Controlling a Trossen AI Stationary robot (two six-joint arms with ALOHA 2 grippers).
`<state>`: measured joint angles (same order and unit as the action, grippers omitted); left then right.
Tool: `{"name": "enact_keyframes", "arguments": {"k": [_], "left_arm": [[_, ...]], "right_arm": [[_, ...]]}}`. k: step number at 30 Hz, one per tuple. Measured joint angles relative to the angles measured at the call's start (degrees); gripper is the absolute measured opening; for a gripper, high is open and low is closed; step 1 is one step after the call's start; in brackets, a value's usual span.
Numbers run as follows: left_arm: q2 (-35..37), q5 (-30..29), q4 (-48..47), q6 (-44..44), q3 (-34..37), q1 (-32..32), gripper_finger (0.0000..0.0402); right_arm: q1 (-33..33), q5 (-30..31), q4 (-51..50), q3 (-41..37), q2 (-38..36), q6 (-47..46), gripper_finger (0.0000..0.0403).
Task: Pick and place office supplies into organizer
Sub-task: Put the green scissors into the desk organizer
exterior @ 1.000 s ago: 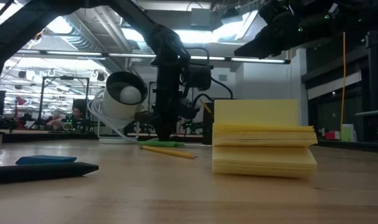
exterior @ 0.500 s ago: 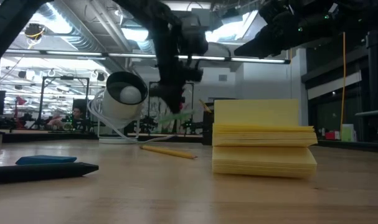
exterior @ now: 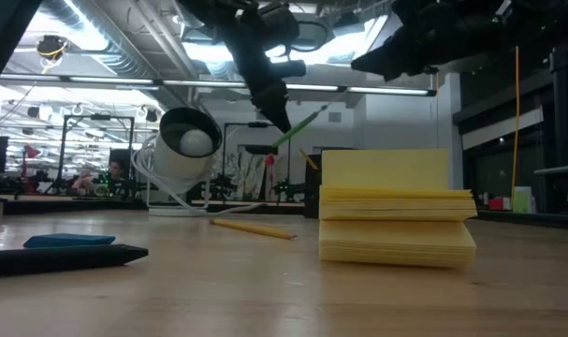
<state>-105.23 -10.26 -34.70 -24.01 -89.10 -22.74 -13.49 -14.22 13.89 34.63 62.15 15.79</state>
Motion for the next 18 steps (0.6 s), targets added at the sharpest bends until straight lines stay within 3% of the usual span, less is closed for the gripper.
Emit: {"name": "enact_keyframes", "arguments": {"k": [4, 12, 18], "left_arm": [[0.0, 1.9, -0.3, 0.9, 0.0, 0.0, 0.0008], [0.0, 4.0, -0.6, 1.5, 0.0, 0.0, 0.0008], [1.7, 6.0, -3.9, 3.9, 0.0, 0.3, 0.0008]], "right_arm": [[2.8, 0.8, -3.4, 1.6, 0.0, 4.4, 0.0026], [9.9, 16.4, -14.3, 10.4, 5.3, 7.3, 0.0026], [11.6, 18.1, -23.6, 20.0, 11.8, 11.0, 0.0026]]}}
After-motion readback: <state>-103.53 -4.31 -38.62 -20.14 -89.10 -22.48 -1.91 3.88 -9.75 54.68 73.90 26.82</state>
